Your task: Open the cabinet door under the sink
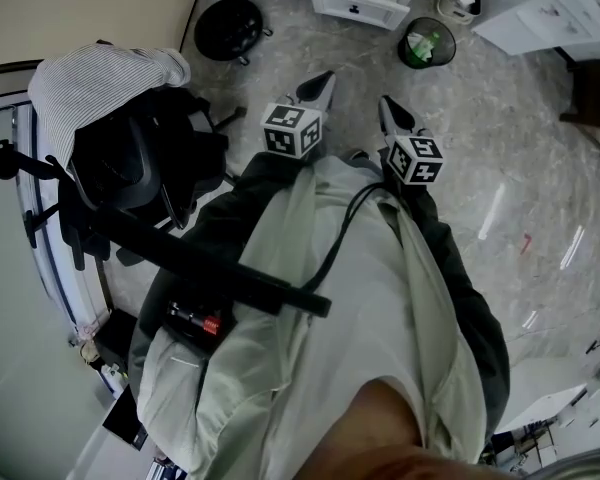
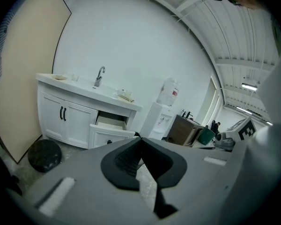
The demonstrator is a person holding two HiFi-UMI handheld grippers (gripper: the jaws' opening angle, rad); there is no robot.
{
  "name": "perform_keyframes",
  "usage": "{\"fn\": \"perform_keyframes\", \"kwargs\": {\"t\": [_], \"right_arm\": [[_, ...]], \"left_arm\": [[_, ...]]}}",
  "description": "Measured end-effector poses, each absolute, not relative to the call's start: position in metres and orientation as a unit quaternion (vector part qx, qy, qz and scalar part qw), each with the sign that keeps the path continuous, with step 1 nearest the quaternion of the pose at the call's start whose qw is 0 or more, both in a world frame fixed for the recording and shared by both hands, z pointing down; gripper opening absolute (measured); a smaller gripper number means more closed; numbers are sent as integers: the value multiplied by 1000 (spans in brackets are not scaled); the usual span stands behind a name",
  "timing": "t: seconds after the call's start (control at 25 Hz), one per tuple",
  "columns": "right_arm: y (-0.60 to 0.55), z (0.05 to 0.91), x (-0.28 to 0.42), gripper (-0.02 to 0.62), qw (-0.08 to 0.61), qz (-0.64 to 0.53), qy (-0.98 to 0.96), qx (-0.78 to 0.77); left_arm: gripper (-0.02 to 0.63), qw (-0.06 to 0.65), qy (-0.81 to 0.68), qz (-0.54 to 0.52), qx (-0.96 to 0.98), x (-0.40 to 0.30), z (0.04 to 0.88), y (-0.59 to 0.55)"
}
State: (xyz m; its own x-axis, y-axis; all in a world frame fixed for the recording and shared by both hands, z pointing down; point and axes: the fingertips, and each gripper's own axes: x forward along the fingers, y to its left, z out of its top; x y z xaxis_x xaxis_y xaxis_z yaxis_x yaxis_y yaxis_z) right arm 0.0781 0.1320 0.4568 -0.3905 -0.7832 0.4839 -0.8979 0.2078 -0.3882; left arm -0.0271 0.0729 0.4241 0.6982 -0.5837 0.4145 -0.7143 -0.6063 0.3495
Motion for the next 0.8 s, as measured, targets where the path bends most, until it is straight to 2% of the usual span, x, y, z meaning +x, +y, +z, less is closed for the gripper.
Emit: {"fn": "perform_keyframes", "kwargs": {"t": [0.8], "right_arm": [[128, 462, 66, 2, 103, 316, -772, 542]], "left_arm": [[8, 258, -364, 136, 884, -38, 430, 68]]}}
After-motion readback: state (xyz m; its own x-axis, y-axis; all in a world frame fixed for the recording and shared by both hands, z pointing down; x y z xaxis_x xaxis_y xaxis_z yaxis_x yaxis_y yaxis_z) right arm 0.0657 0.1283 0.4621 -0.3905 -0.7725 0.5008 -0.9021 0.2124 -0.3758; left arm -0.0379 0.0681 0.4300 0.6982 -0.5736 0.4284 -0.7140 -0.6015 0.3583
